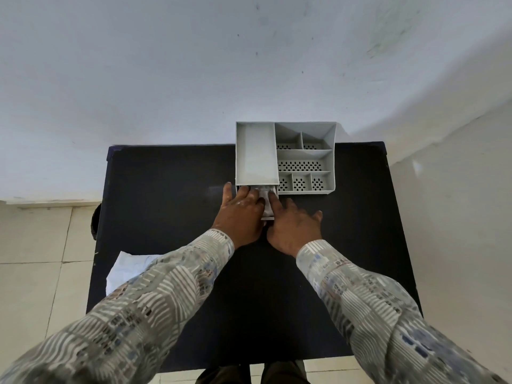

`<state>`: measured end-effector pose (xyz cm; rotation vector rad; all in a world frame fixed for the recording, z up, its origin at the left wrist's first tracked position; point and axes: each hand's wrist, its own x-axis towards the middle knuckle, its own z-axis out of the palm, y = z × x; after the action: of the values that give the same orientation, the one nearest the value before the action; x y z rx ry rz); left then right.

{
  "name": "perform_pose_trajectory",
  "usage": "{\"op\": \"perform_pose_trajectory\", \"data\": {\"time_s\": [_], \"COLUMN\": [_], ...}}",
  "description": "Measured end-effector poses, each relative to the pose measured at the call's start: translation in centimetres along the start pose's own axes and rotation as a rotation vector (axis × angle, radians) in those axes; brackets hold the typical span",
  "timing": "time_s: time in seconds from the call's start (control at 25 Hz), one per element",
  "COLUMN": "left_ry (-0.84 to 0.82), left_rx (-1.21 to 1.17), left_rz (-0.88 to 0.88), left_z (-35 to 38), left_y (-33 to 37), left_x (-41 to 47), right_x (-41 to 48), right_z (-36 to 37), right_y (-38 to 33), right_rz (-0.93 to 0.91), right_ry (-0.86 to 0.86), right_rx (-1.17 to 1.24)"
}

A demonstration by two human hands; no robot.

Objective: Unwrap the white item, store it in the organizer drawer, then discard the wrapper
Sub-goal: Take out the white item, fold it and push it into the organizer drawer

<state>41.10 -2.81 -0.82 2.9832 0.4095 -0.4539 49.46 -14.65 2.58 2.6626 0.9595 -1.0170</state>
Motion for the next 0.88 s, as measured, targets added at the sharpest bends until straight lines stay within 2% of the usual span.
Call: {"op": "perform_pose_trajectory", "data": {"time_s": [0.12,0.24,0.4,0.6,0.72,0.88], "left_ry": [0.005,0.111,0.034,0.001,0.009,0.099], "left_rx": [-0.019,0.026,0.083,0.043,0.055,0.017], "left_rz": [-0.063,-0.08,-0.089,-0.15,-0.156,-0.168], "left_z": [-0.8,-1.1,-0.8,-1.1,-1.7,-1.2], "left_y": [0.6,0.9,0.6,0.1,0.2,0.1], "left_x": [-0.1,-1.4,-1.7,0.1,0.8,-0.4], "right_x": [1.0,2.0,2.1,-0.7,-1.0,0.5], "right_z": [-0.1,0.2,0.3,0.7,1.3,0.9], "right_y": [0.0,-0.2,-0.3,-0.3,-0.3,0.0], "right_rz": [0.033,0.037,0.016,-0.079,-0.063,-0.024], "right_ry": [-0.076,-0.121,-0.085,0.078,0.041,-0.031], "right_rx": [-0.031,-0.05,-0.016,-0.051,-0.086,-0.053]}}
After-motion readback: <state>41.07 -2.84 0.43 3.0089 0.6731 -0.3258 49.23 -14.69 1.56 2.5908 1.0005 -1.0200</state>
